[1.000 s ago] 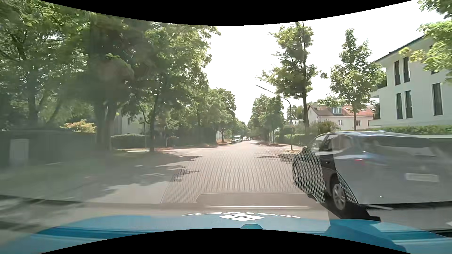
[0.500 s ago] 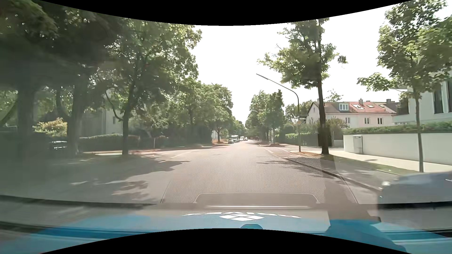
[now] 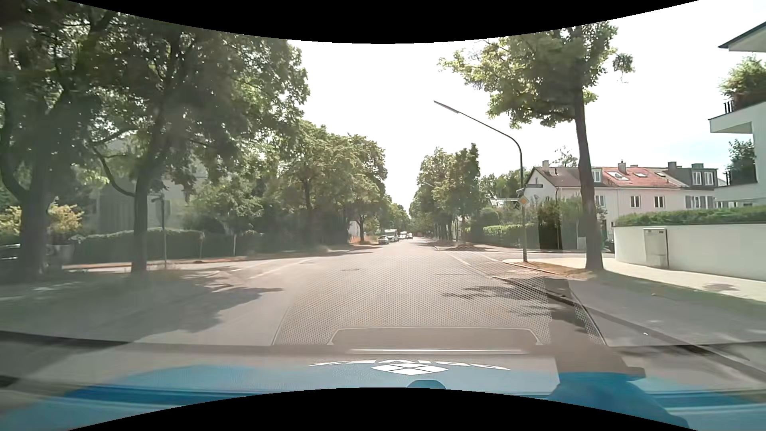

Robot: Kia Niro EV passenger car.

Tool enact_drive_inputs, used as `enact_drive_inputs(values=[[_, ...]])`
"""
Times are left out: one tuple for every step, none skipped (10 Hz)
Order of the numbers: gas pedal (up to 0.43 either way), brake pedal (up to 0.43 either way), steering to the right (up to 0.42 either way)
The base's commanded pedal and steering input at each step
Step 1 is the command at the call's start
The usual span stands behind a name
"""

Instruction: Follow the waypoints while adhering to traffic rules and regulations

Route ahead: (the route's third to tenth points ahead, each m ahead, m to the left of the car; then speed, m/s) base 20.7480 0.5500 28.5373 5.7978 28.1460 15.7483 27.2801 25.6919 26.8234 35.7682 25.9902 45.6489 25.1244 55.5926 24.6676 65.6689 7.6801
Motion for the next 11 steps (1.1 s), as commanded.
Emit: enact_drive_inputs(values=[[0.0, 0.0, 0.026], [0.0, 0.0, 0.026], [0.0, 0.0, 0.026], [0.0, 0.0, 0.025], [0.0, 0.0, 0.021], [0.0, 0.0, 0.015], [0.02, 0.0, 0.007], [0.028, 0.0, 0.003], [0.028, 0.0, 0.002], [0.028, 0.0, 0.001], [0.028, 0.0, -0.005]])
